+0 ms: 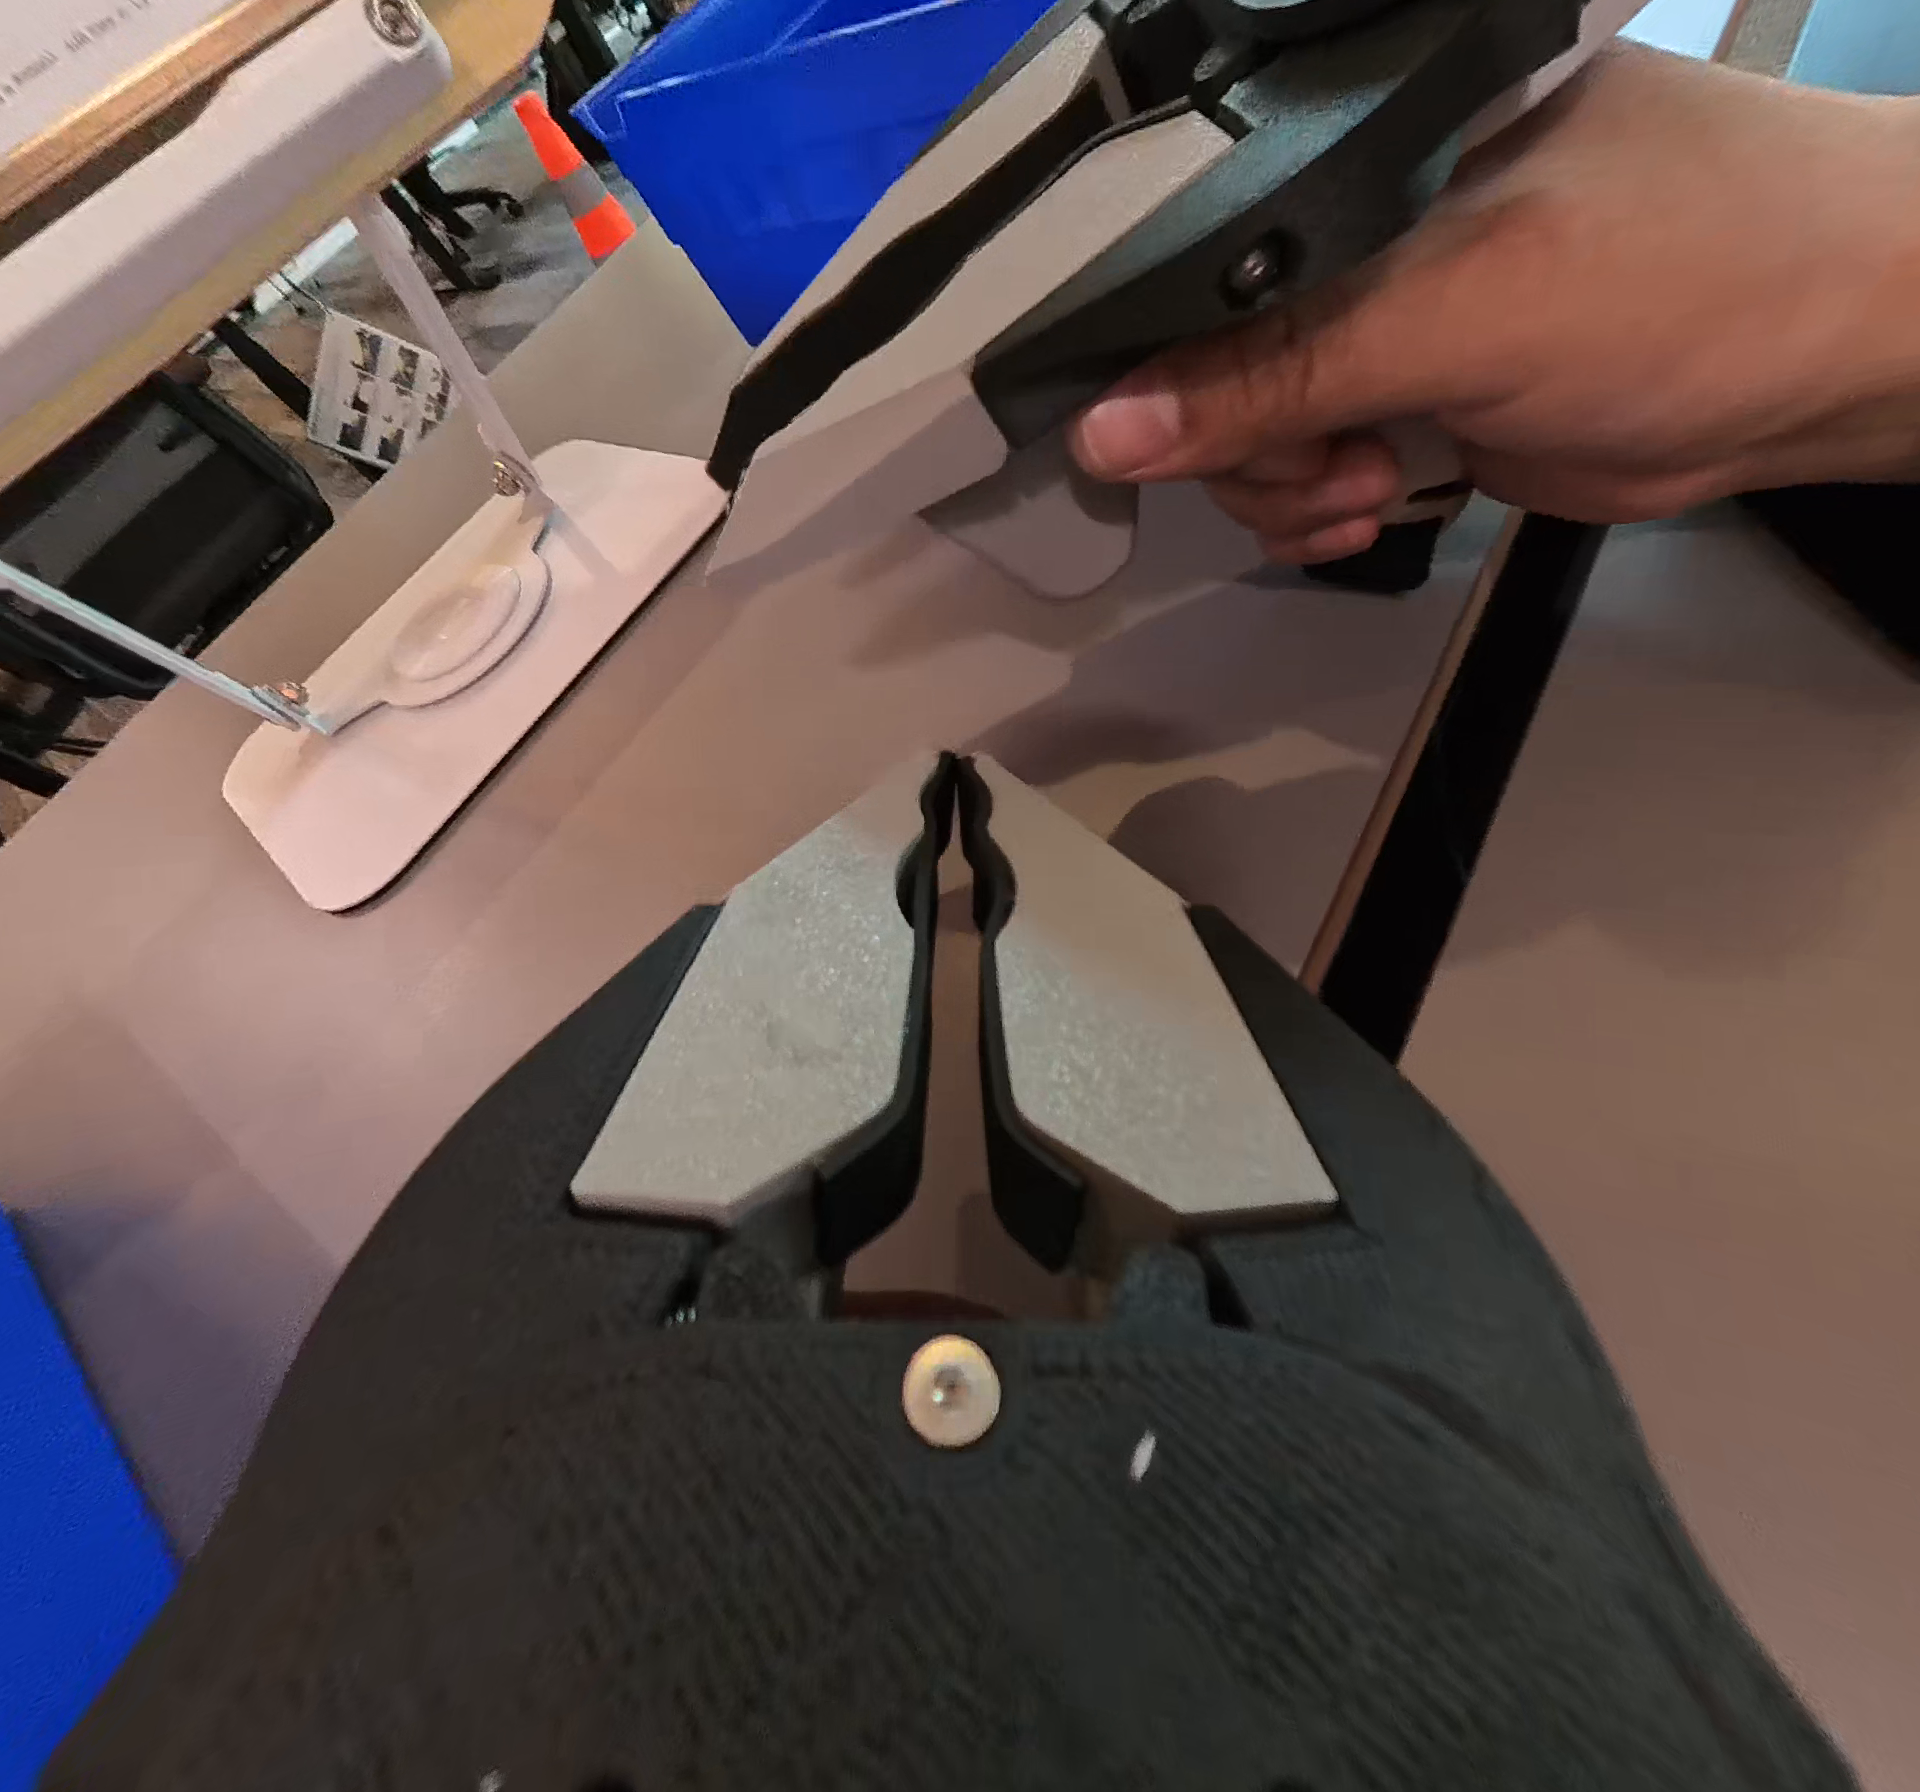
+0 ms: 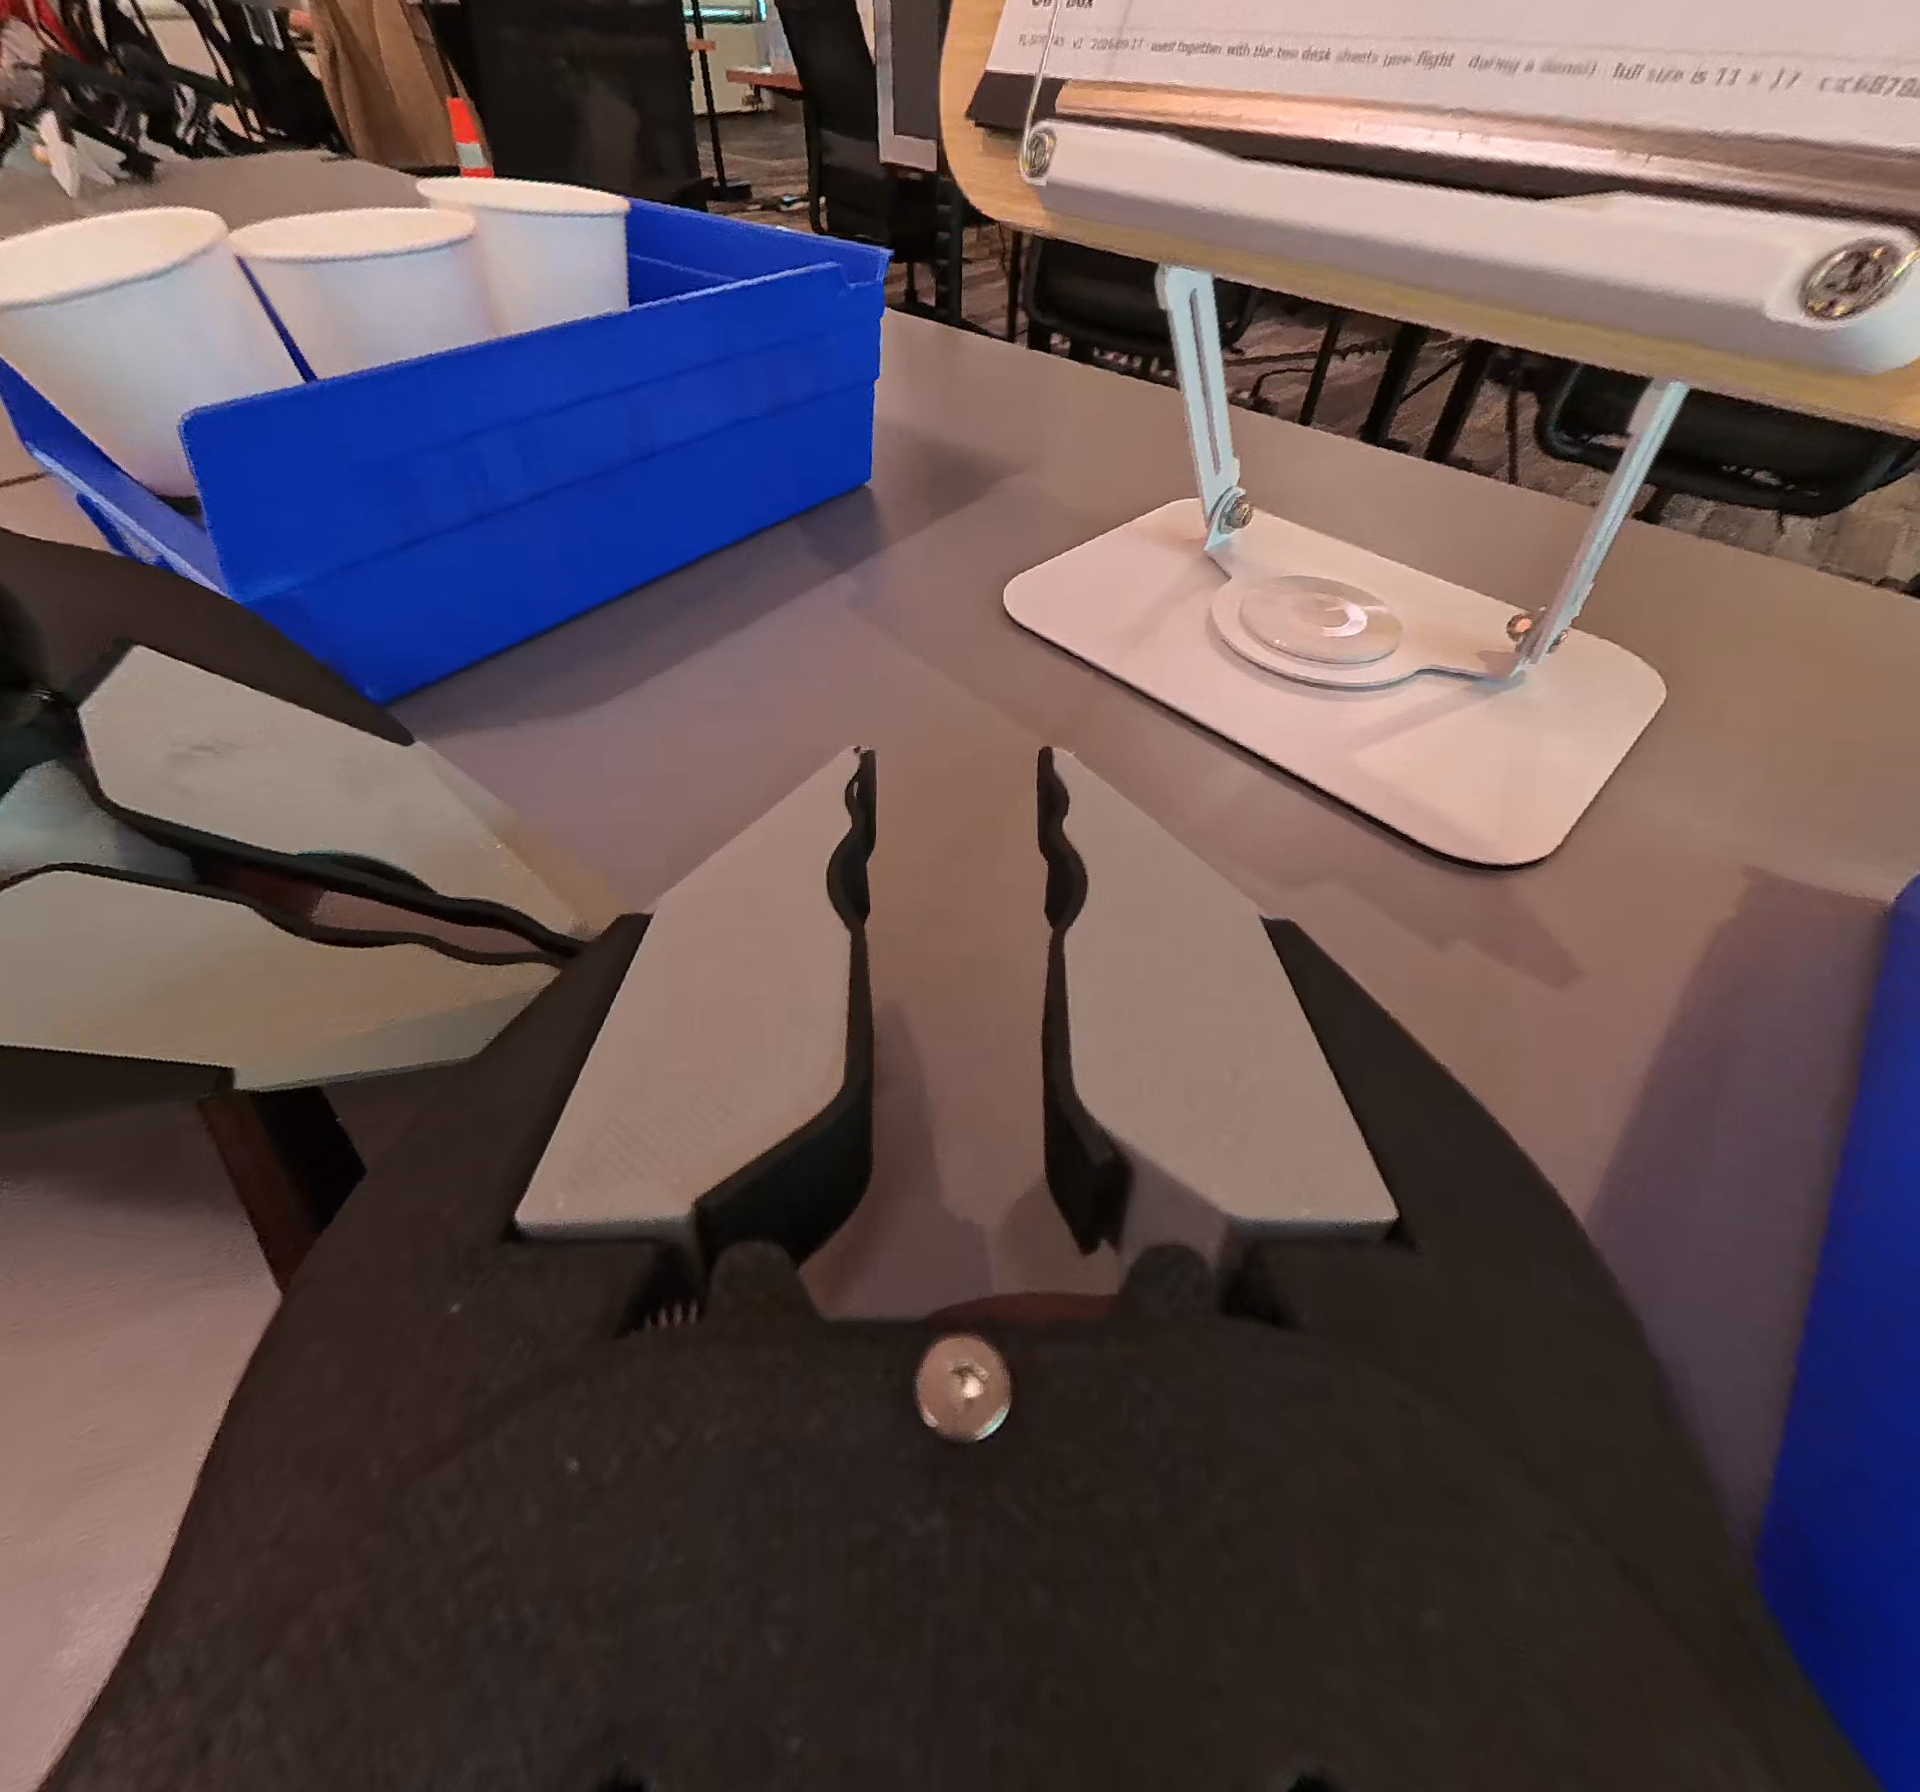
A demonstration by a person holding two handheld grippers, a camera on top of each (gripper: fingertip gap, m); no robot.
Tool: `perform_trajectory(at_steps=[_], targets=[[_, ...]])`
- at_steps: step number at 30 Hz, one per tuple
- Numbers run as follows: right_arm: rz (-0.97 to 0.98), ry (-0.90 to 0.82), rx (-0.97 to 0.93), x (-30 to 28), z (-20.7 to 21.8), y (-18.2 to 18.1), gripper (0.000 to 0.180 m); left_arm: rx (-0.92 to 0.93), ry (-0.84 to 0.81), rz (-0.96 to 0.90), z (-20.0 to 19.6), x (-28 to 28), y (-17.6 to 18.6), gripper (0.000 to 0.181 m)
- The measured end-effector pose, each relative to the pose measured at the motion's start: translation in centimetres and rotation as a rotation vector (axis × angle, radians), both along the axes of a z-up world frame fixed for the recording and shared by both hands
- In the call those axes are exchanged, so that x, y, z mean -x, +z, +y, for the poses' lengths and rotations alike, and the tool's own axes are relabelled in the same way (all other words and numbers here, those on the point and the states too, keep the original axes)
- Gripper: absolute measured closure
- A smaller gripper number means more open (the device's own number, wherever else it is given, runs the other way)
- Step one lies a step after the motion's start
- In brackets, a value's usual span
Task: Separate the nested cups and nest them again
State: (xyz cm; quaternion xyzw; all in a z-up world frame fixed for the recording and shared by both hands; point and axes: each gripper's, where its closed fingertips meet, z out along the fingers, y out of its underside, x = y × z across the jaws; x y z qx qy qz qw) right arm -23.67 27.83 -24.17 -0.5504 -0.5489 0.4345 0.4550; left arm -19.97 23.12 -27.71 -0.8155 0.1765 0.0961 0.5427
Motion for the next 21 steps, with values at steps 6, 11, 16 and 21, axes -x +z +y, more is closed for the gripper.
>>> perform_trajectory(at_steps=[6,11,16,21], targets=[[0.0,-0.021,-0.087,0.0,0.5,0.5,0.151,0.028,0.003,-0.012,-1.0,0.2,1.6,0.181],[0.048,-0.029,-0.033,-0.3,0.9,1.6,0.152,0.054,0.069,-0.1,-2.3,1.2,4.3,0.177],[0.036,-0.043,-0.028,-0.3,1.4,1.2,0.152,0.06,0.171,-0.2,-5.6,4.0,7.7,0.167],[0.034,-0.045,-0.007,-0.3,1.6,1.3,0.152,0.176,0.39,-0.146,-11.8,12.2,9.7,0.162]])
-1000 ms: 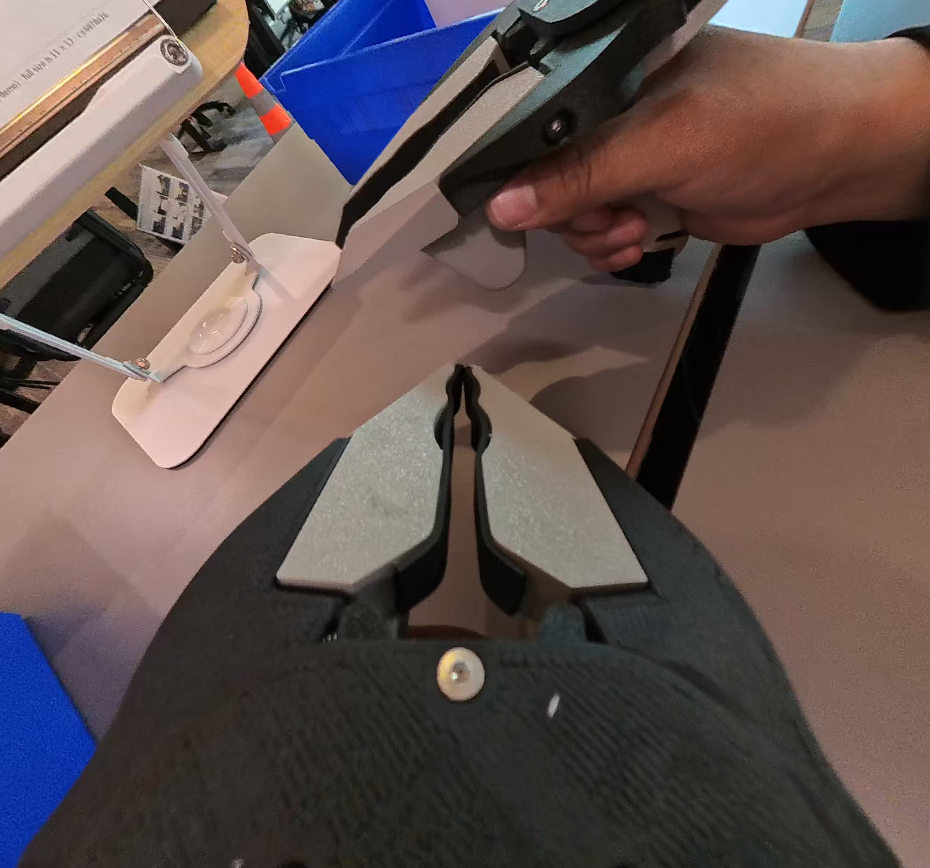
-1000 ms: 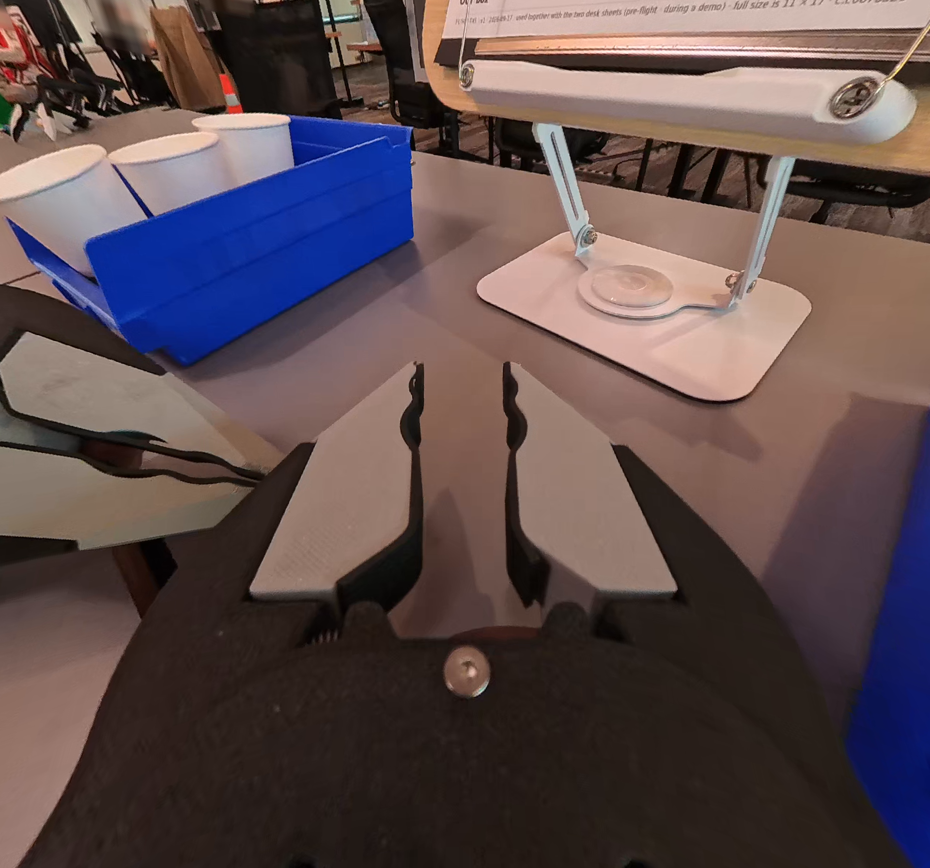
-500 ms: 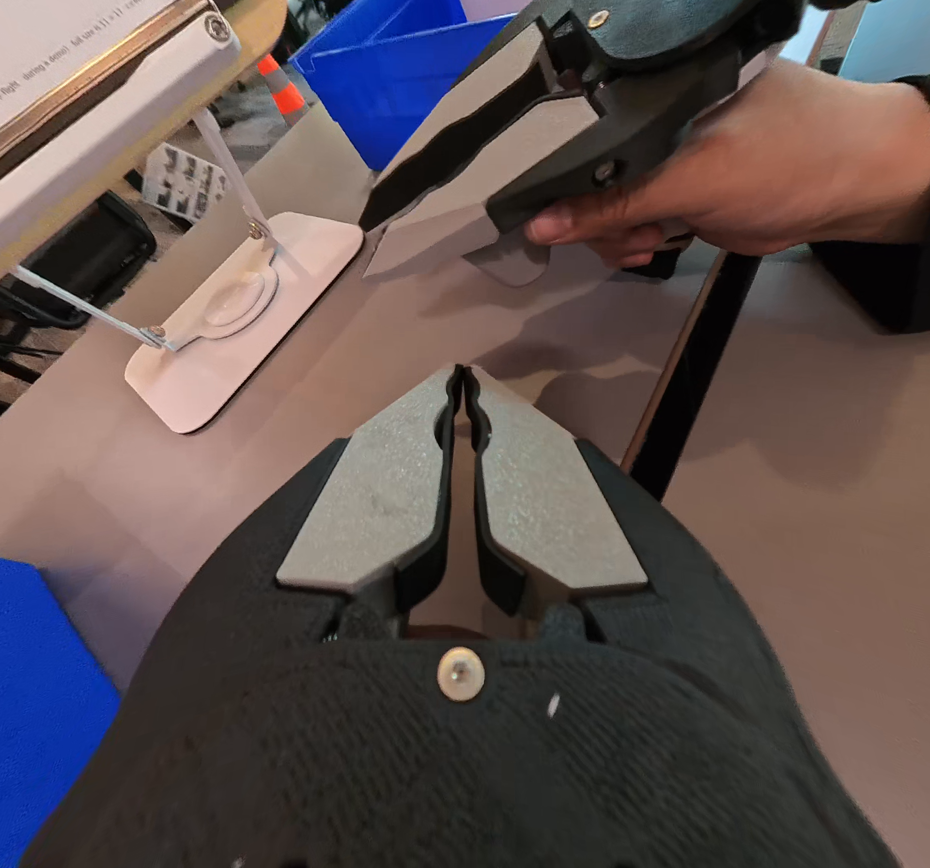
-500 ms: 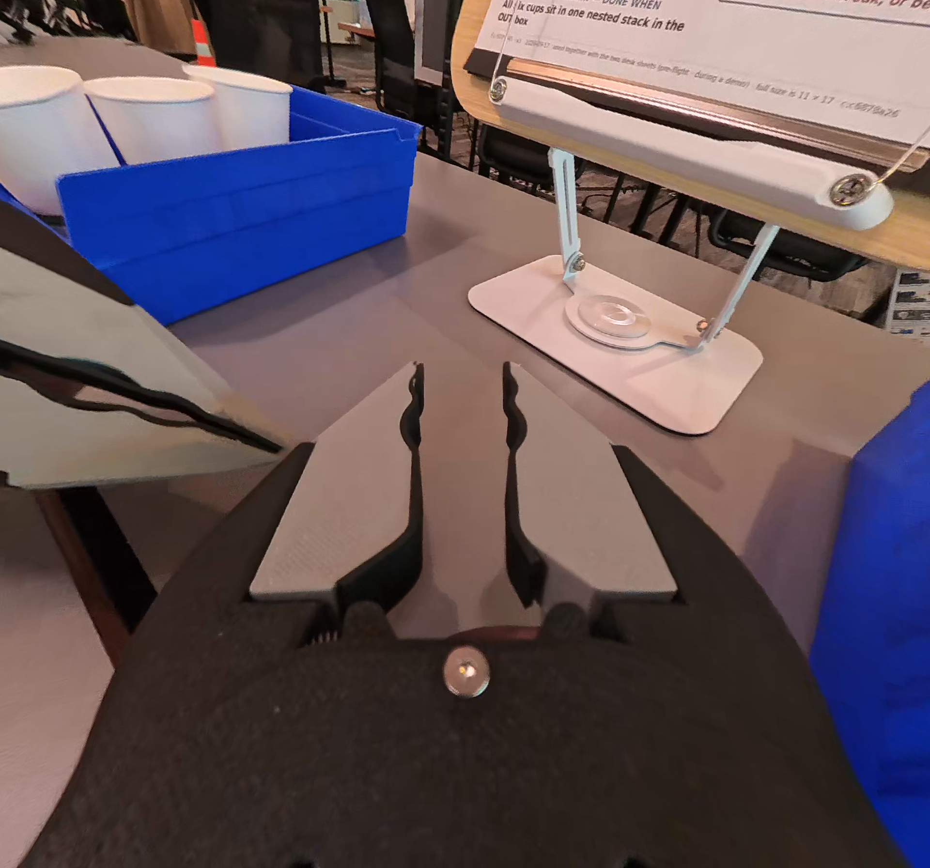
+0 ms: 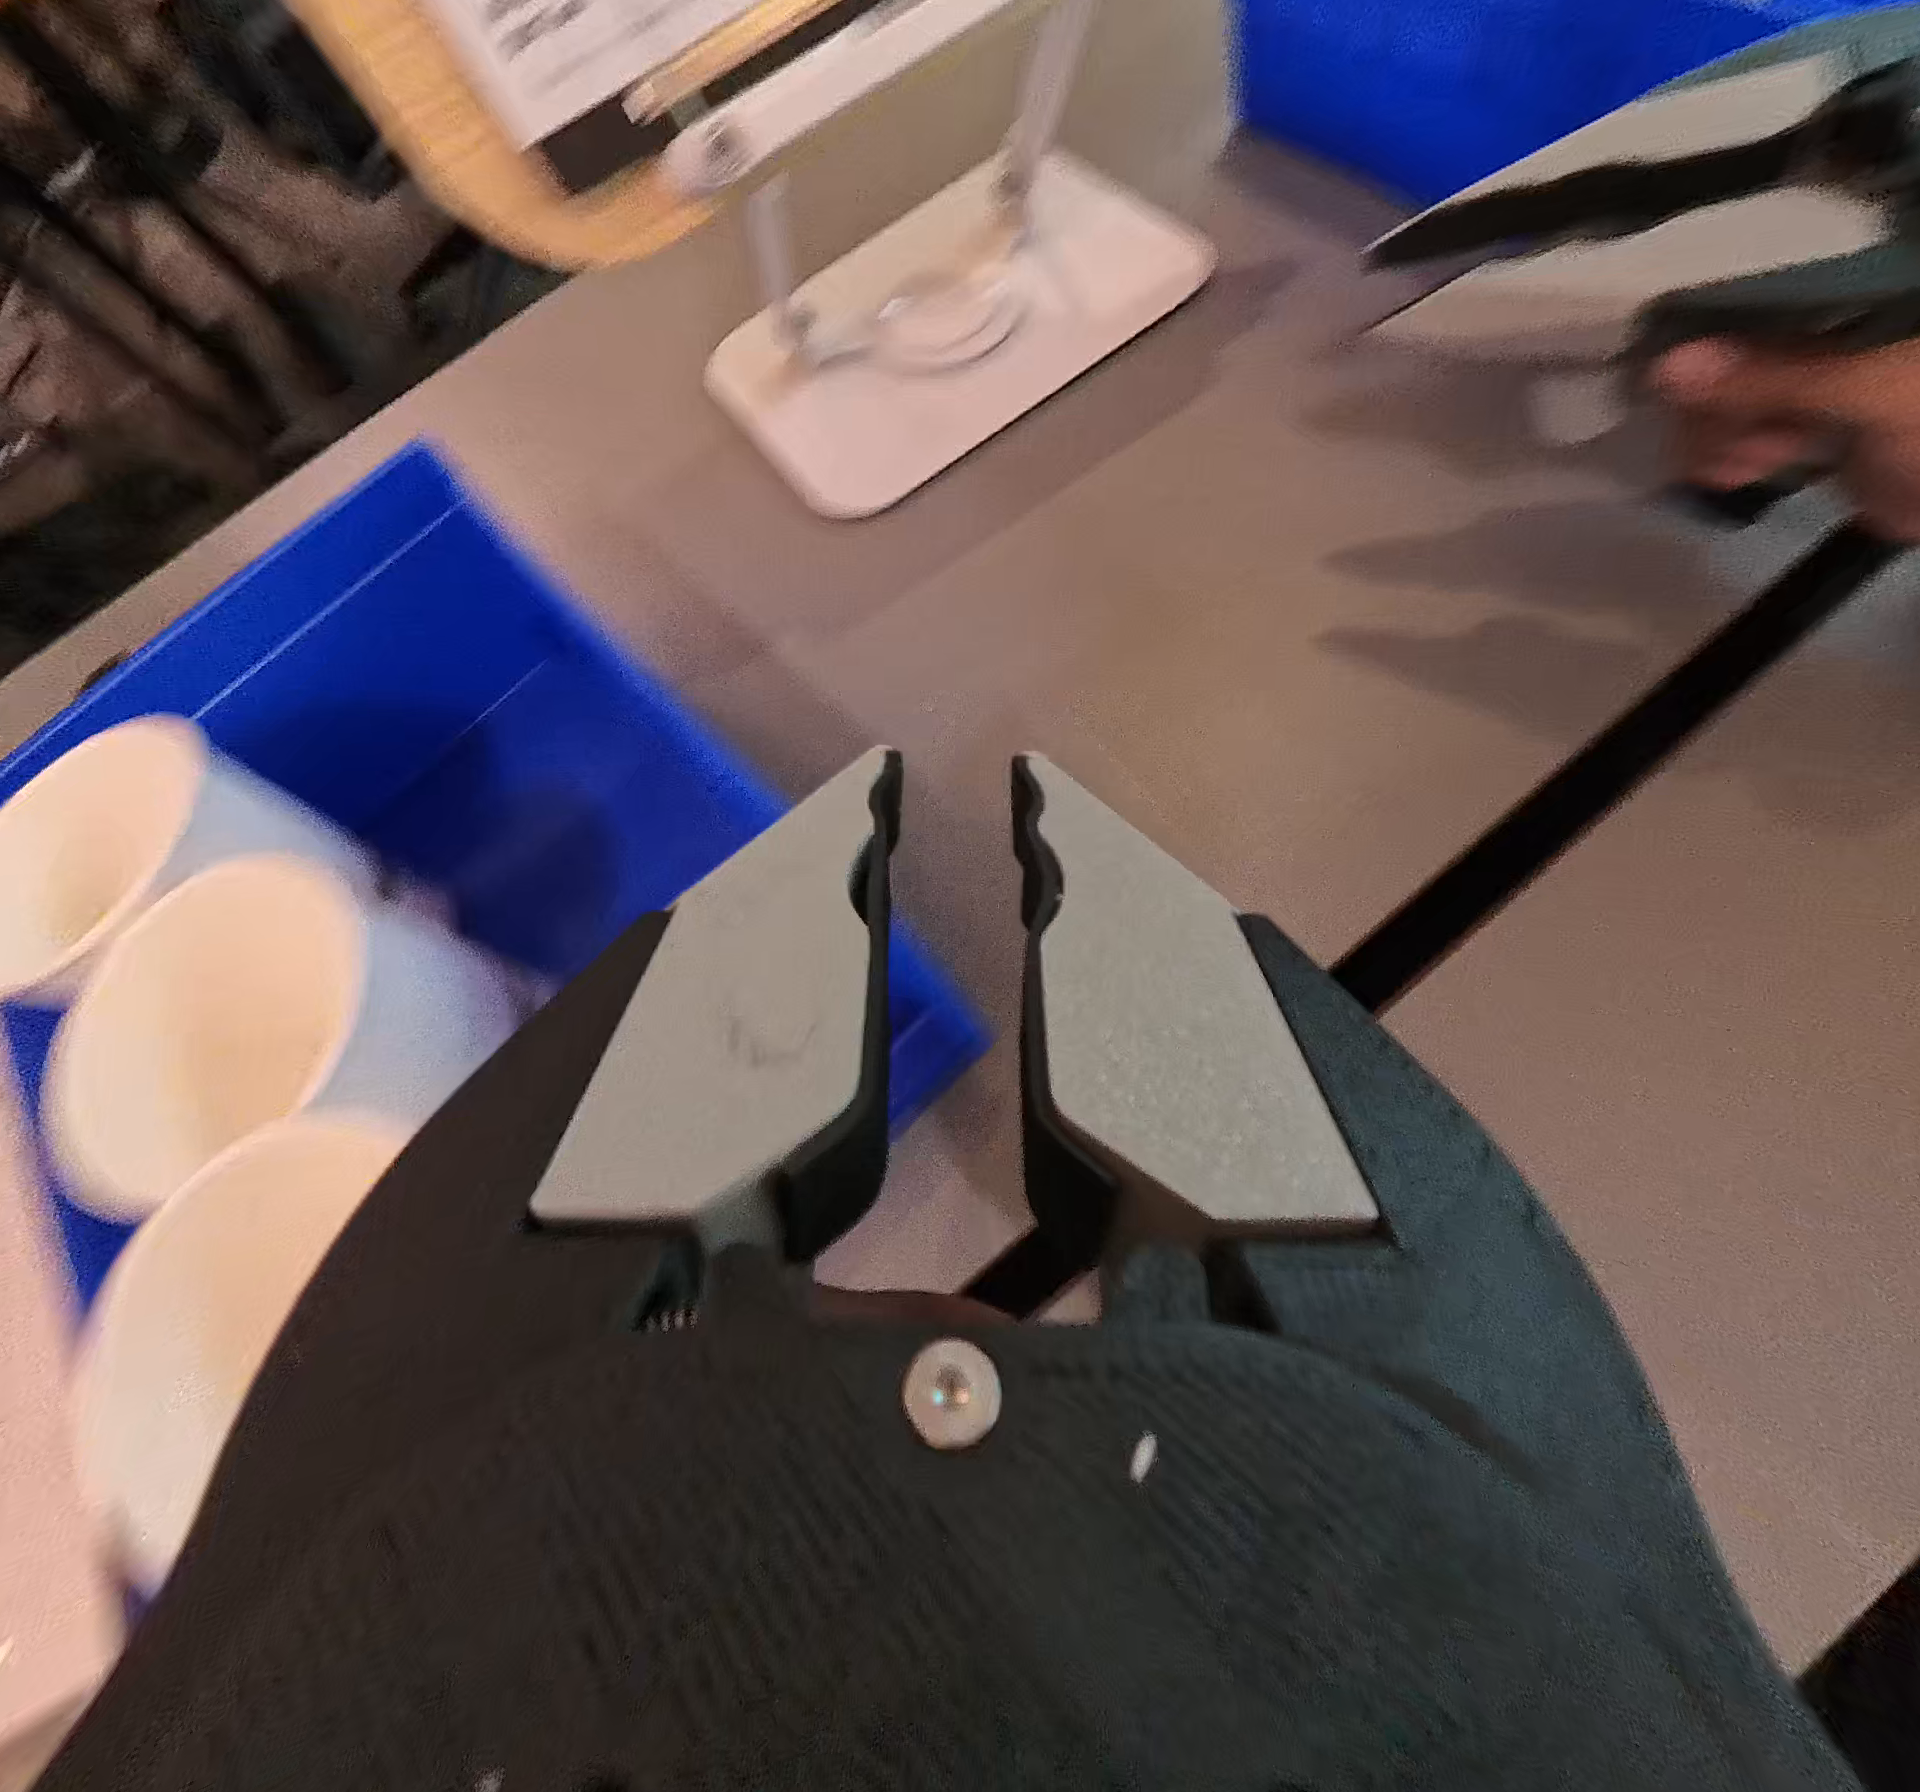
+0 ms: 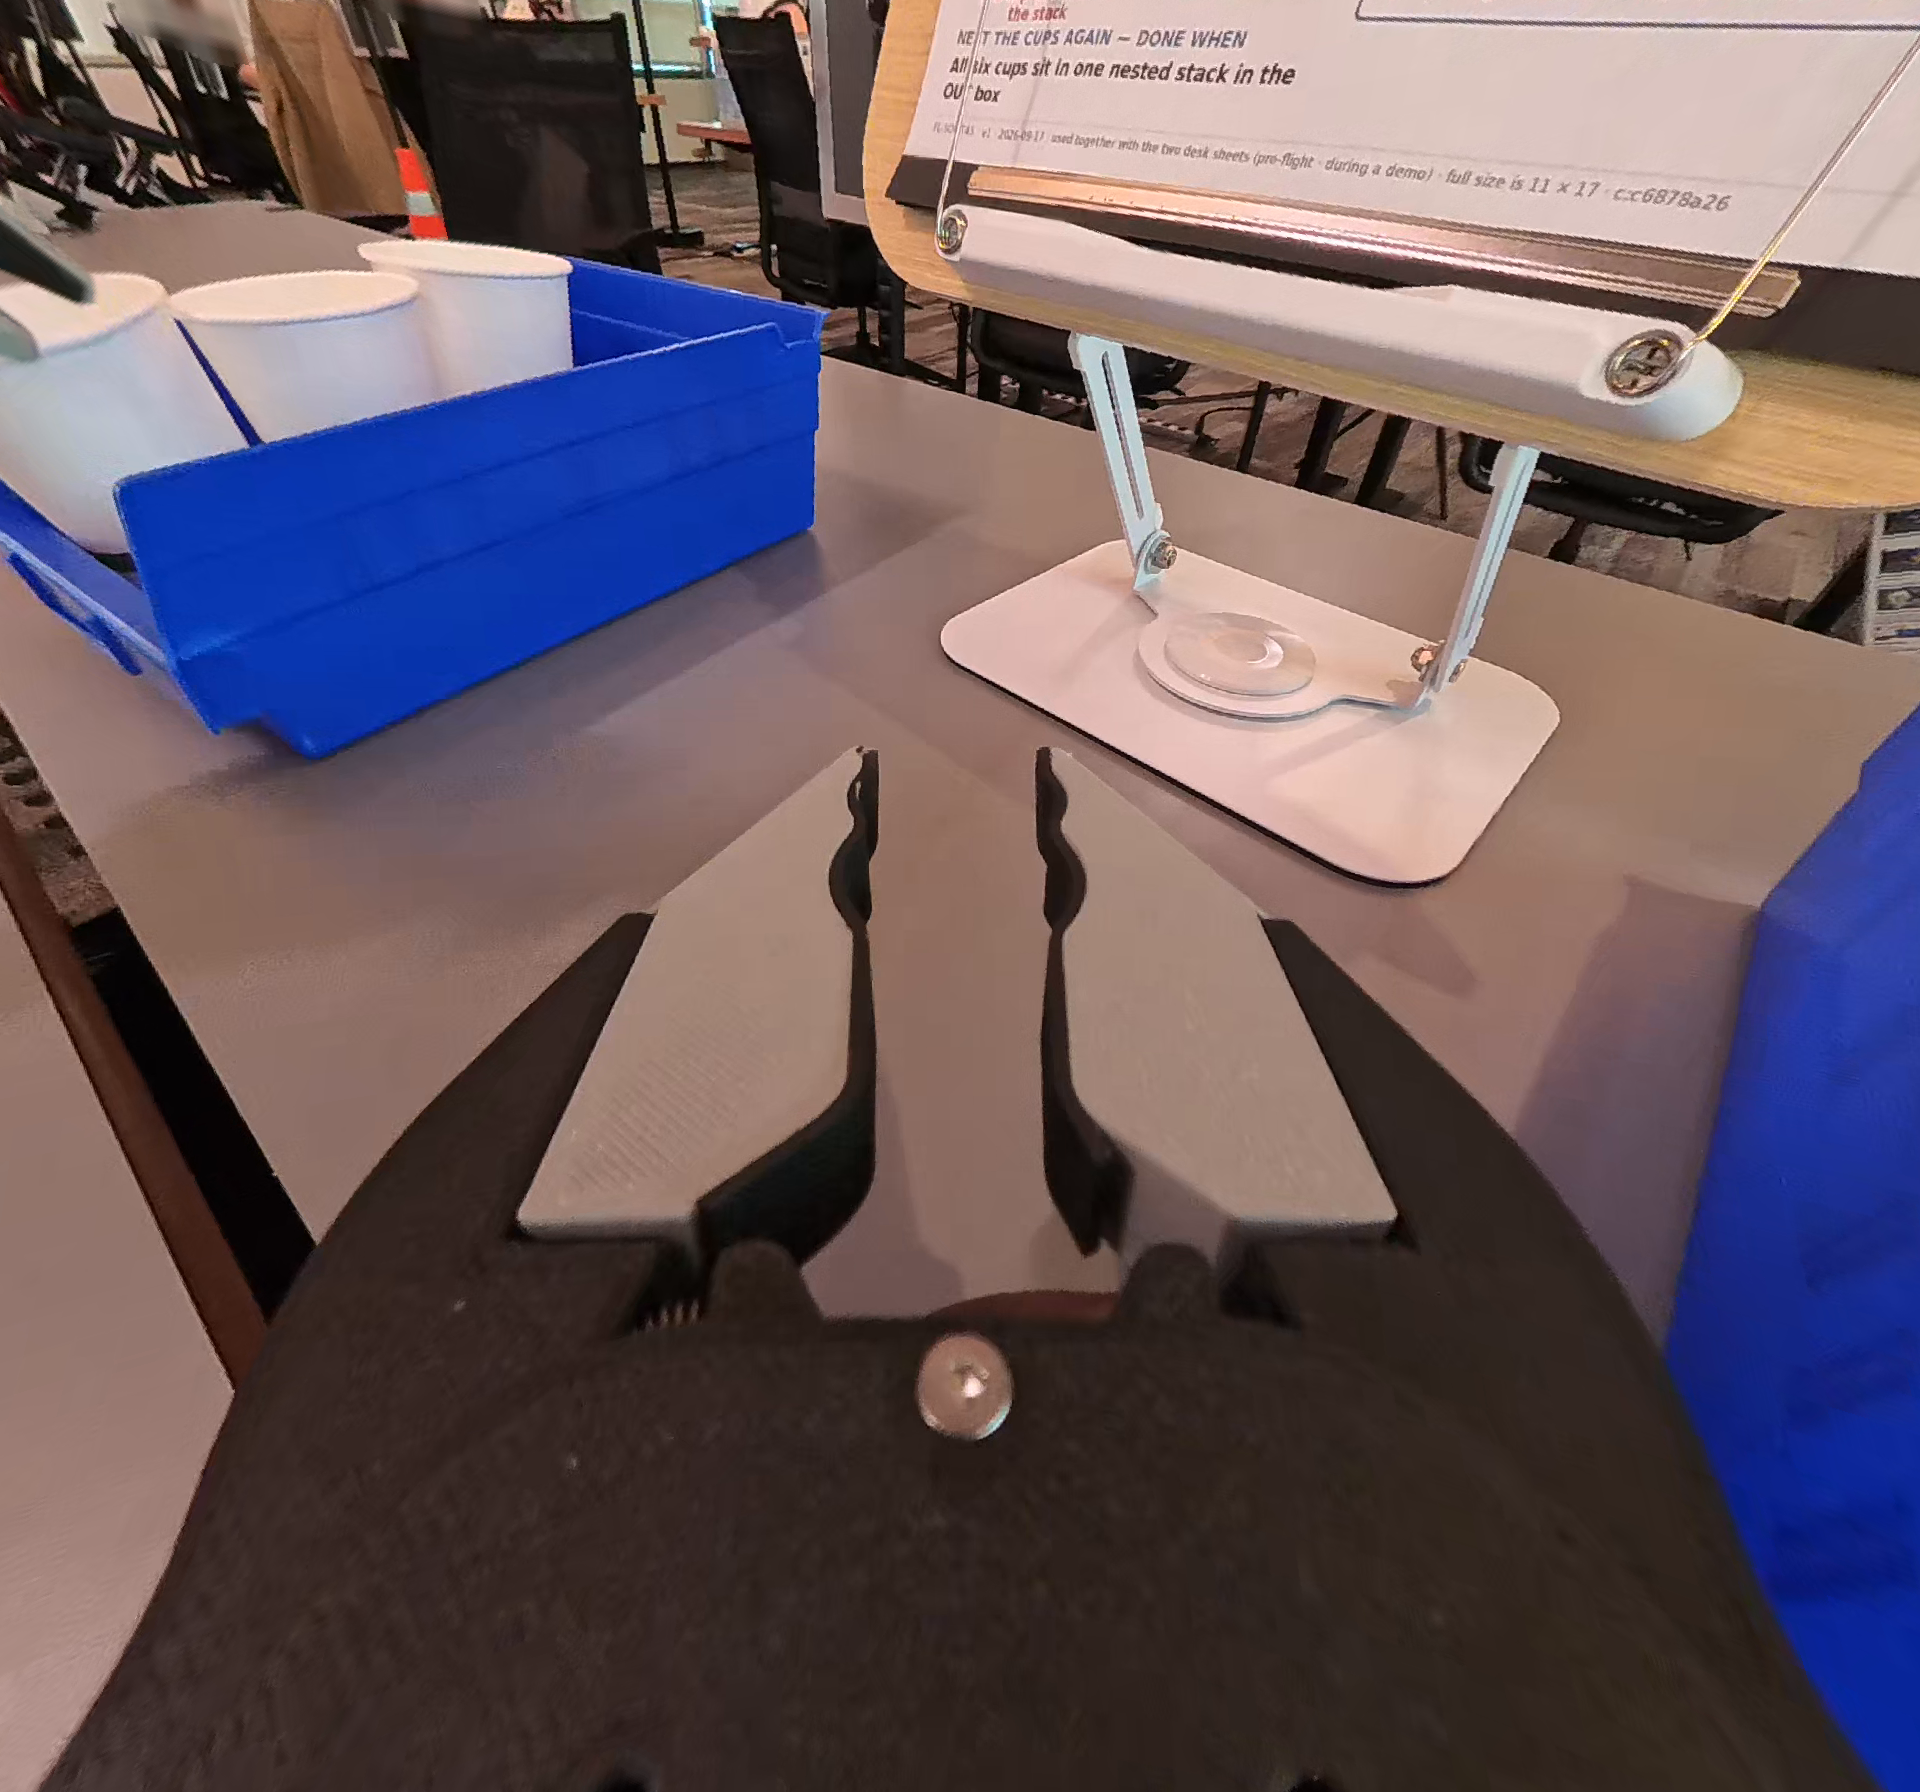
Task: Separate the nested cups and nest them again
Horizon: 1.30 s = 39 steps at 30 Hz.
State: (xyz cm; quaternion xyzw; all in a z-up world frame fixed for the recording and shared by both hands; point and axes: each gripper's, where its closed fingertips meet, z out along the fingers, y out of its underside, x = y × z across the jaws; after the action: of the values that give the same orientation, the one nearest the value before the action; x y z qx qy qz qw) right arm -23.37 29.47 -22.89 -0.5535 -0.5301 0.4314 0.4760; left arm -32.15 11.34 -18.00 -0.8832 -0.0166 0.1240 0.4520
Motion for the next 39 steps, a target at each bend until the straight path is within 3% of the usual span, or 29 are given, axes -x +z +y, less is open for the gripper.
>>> perform_trajectory(at_steps=[4,8,14,16,19,29,35,39], targets=[[0.008,0.002,-0.003,0.0,-0.1,0.3,0.153,0.136,0.228,0.104,-5.9,7.5,0.1,0.158],[0.002,0.001,-0.006,0.1,-0.1,0.2,0.153,0.221,0.277,0.113,-8.9,9.6,-1.2,0.158],[0.004,-0.004,0.0,0.0,0.1,0.2,0.153,0.319,0.295,0.106,-10.4,10.3,-4.2,0.159],[0.006,-0.007,-0.001,-0.1,0.1,0.3,0.154,0.378,0.282,0.136,-10.7,10.8,-5.3,0.177],[0.008,-0.01,0.004,-0.1,0.3,0.3,0.154,0.386,0.266,0.131,-10.6,10.9,-5.4,0.181],[0.027,0.002,0.055,-0.2,0.4,0.7,0.155,0.303,0.173,0.235,-10.0,8.4,1.5,0.181],[0.065,0.051,0.1,-0.5,-0.5,2.0,0.155,0.182,0.045,0.374,-6.6,2.8,6.7,0.181],[0.106,0.129,0.138,-0.8,-1.6,3.2,0.155,0.177,-0.1,0.434,-3.4,-2.1,7.2,0.181]])
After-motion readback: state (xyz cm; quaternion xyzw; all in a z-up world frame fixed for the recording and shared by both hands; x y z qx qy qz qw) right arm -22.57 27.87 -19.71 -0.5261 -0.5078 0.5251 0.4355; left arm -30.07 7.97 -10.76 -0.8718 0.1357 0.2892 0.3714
